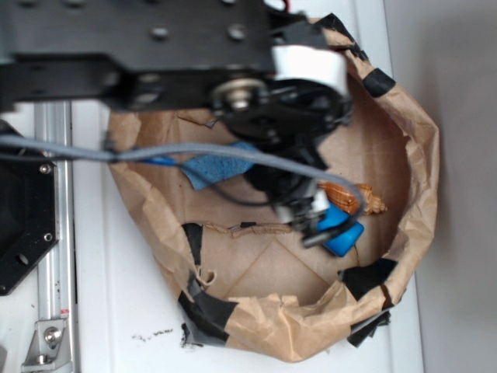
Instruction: Grab the shell.
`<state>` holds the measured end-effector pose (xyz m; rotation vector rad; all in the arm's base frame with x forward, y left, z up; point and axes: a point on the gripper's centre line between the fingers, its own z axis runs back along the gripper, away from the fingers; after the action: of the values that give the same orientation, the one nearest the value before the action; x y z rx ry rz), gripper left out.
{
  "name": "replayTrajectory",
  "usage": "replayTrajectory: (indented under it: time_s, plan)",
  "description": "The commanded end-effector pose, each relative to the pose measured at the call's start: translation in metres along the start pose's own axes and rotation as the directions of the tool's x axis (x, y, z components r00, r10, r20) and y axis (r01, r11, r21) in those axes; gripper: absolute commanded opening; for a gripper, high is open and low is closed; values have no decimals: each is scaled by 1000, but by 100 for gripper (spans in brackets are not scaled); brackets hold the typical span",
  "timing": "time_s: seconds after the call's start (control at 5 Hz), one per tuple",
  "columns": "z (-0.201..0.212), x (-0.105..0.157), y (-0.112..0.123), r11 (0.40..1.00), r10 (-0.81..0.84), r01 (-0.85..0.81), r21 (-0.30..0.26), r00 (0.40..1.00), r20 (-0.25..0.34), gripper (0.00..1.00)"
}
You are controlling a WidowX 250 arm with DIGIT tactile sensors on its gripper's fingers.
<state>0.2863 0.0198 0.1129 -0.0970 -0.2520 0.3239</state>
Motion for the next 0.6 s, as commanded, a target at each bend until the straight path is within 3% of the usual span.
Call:
replayTrajectory:
  time_s: [0.0,0.2,0.4]
  plan:
    - [-38,48,-23,996,70,-67,-55,995,67,100]
    - [-62,49,-53,999,31,-30,-36,999,26,100]
    - [-78,42,-71,998,-37,35,-54,999,-35,100]
